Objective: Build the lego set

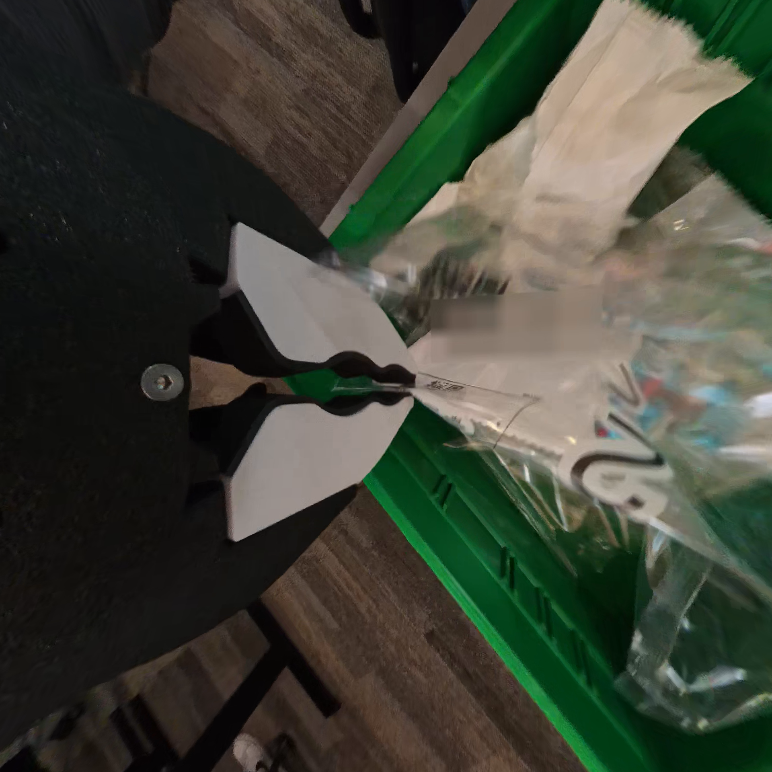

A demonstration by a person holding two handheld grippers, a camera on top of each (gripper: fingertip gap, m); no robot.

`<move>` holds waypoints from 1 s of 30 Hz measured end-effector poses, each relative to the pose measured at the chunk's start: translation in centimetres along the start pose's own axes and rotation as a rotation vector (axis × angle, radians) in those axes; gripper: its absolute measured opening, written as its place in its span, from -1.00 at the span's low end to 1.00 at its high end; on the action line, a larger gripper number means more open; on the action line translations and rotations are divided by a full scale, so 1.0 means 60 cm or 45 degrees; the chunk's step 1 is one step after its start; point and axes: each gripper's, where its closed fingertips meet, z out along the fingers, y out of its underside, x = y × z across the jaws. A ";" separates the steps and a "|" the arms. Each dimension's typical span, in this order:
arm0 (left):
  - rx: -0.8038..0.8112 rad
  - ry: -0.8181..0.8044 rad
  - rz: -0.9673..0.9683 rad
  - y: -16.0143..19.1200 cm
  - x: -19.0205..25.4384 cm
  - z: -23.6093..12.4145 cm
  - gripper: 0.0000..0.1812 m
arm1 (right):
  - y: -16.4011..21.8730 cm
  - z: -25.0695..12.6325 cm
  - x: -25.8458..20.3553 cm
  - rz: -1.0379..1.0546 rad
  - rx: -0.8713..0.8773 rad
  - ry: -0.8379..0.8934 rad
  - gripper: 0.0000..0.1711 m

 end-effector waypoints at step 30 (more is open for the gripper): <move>0.463 0.458 0.704 -0.186 0.261 0.135 0.04 | -0.393 -0.427 -0.128 -0.577 1.042 0.375 -1.00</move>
